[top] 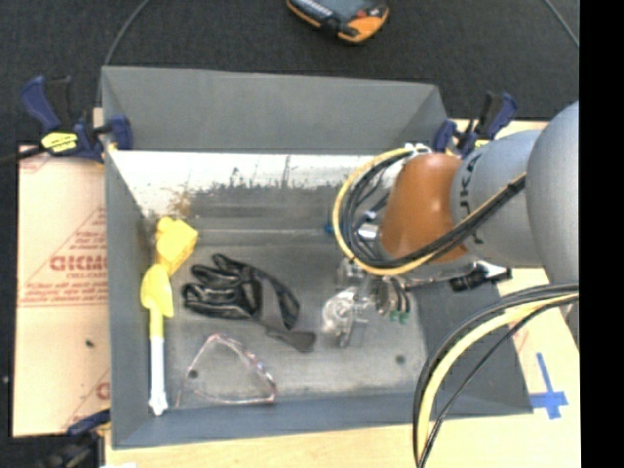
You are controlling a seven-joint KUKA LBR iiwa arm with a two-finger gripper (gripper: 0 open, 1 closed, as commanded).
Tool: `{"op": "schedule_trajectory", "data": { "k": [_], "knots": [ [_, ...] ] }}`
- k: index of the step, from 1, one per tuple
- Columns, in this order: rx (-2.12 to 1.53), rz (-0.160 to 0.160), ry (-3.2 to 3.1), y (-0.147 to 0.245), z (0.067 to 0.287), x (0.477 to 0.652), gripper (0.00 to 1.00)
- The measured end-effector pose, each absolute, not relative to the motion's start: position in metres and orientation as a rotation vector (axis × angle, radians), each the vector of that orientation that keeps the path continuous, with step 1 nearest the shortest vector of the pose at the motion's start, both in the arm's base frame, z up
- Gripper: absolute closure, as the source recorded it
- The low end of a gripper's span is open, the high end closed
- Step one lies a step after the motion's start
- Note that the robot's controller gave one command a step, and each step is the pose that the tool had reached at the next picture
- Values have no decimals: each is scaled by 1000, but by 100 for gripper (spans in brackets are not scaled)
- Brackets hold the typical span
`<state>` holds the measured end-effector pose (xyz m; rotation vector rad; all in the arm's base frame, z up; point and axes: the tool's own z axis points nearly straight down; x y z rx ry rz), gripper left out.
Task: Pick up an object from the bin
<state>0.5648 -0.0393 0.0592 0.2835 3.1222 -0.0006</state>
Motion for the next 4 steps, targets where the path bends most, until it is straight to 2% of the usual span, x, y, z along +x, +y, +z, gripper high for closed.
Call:
{"op": "schedule_trajectory", "data": {
  "k": [1,2,3,4],
  "knots": [
    [282,-1,3121,-36,59,566,0],
    [303,-2,3120,-3,96,522,0],
    [242,0,3123,-33,149,558,0],
    [275,-3,3119,2,115,522,0]
  ]
}}
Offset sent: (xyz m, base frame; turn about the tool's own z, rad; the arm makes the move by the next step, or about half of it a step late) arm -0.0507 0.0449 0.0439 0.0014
